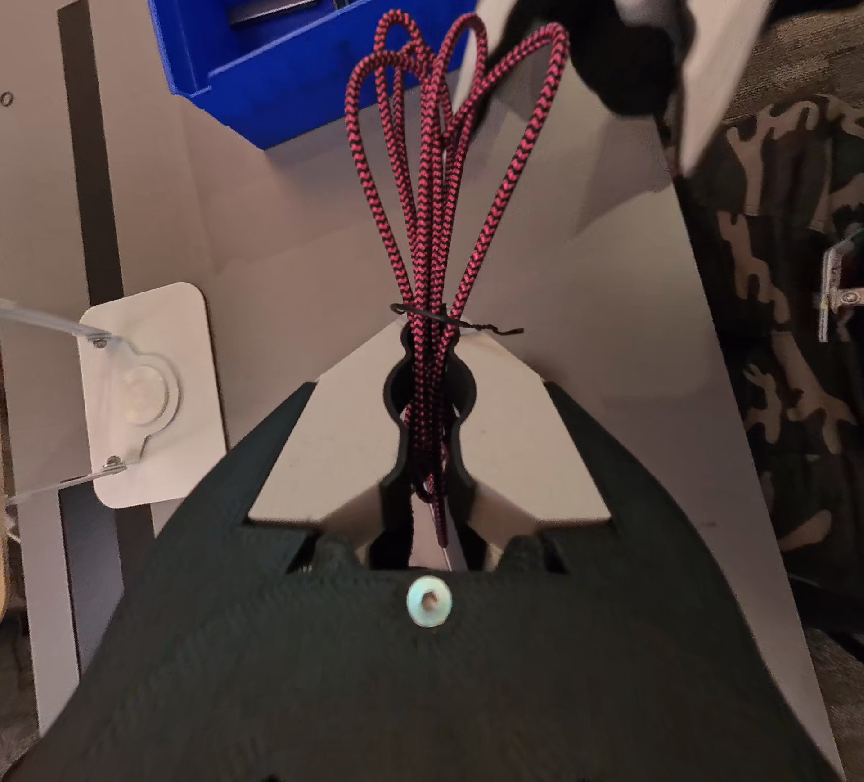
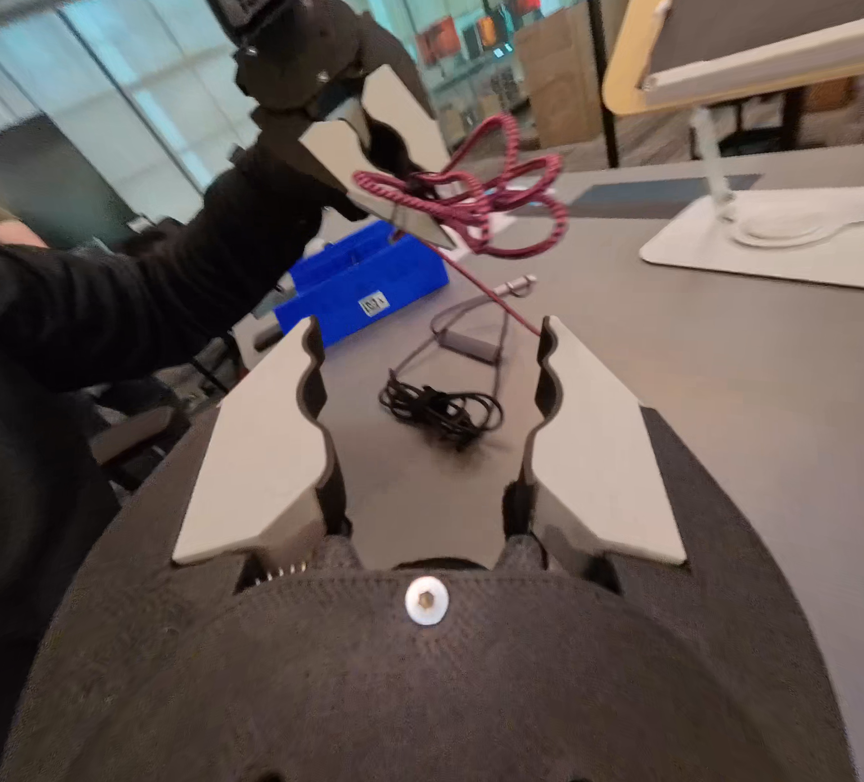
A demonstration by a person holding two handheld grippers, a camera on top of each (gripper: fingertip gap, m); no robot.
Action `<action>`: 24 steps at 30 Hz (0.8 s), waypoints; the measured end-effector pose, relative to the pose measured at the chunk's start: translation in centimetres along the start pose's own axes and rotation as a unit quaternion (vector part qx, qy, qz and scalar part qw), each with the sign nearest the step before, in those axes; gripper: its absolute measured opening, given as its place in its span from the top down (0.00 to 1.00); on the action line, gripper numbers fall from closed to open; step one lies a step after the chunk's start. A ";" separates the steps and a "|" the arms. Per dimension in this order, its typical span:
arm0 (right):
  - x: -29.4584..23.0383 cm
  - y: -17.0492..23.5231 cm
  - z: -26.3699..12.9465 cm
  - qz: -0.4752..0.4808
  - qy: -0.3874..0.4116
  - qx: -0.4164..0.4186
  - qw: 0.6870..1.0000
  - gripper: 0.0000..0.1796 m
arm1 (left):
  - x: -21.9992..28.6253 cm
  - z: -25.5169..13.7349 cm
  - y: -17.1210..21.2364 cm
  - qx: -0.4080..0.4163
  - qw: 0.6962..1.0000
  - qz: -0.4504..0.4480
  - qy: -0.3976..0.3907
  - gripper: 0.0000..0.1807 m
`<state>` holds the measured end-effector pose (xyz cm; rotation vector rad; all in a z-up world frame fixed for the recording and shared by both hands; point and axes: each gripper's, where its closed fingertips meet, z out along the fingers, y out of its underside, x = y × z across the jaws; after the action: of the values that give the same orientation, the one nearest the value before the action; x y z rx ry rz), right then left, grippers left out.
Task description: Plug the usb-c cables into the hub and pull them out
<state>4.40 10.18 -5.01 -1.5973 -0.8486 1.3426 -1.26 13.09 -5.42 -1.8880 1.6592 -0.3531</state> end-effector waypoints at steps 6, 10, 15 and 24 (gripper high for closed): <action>-0.3 -0.5 4.7 0.022 -0.043 0.052 0.997 0.43 | -1.0 0.6 0.0 -0.027 0.999 -0.011 -0.015 0.98; 0.4 -2.0 6.2 0.049 -0.065 0.090 0.993 0.43 | -1.2 0.8 -0.4 -0.028 0.999 -0.012 -0.021 0.98; 0.7 -3.0 7.1 0.079 -0.093 0.121 0.985 0.49 | -1.5 1.3 -0.7 -0.027 0.999 -0.014 -0.036 0.98; 1.4 -2.9 7.1 0.081 -0.107 0.135 0.982 0.67 | -1.6 1.7 -0.9 -0.018 0.999 -0.020 -0.041 0.98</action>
<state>-2.20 13.96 -3.25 -1.3485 -0.6373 1.6922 0.11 15.14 -5.96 -1.9390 1.5847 -0.2590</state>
